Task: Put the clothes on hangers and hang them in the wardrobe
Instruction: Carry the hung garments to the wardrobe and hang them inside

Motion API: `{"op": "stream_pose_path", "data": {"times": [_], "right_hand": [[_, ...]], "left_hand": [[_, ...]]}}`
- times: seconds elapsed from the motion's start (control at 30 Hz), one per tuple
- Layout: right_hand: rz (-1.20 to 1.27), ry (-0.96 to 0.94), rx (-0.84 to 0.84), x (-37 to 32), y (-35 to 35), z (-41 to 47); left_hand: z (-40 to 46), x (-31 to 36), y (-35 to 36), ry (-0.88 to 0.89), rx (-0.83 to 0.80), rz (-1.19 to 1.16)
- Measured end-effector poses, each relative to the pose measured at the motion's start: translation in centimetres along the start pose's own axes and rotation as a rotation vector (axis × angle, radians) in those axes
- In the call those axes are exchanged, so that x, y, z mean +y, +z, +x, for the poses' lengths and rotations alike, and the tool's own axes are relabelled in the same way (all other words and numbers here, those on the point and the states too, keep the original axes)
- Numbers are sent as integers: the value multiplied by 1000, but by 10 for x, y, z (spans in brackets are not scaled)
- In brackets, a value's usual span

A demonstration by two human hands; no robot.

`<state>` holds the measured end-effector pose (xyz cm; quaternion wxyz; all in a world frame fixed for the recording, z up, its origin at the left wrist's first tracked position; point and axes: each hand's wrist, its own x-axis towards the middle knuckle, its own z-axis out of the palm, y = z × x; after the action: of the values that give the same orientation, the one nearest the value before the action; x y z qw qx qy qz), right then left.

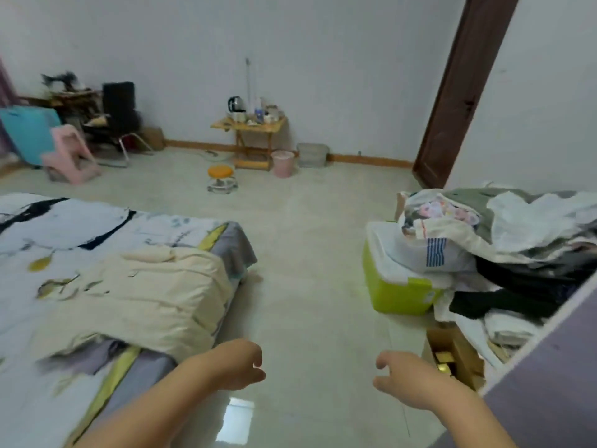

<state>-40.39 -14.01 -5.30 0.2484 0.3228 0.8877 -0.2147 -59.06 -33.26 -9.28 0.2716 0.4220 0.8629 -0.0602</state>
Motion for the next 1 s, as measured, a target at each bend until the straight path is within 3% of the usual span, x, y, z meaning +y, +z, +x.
{"op": "stream_pose_path", "data": {"times": [0.4,0.63,1.0], "right_hand": [[-296,-338,-60,-142,-39,162],[-417,-489,-131,-248,-26,216],[-425,-580,-116,-456,7,293]], "left_hand": [[2,-140,11,-368,81,-429],[-7,-227,43,-570,71,-550],[3,-418,35,-696,159,-717]]}}
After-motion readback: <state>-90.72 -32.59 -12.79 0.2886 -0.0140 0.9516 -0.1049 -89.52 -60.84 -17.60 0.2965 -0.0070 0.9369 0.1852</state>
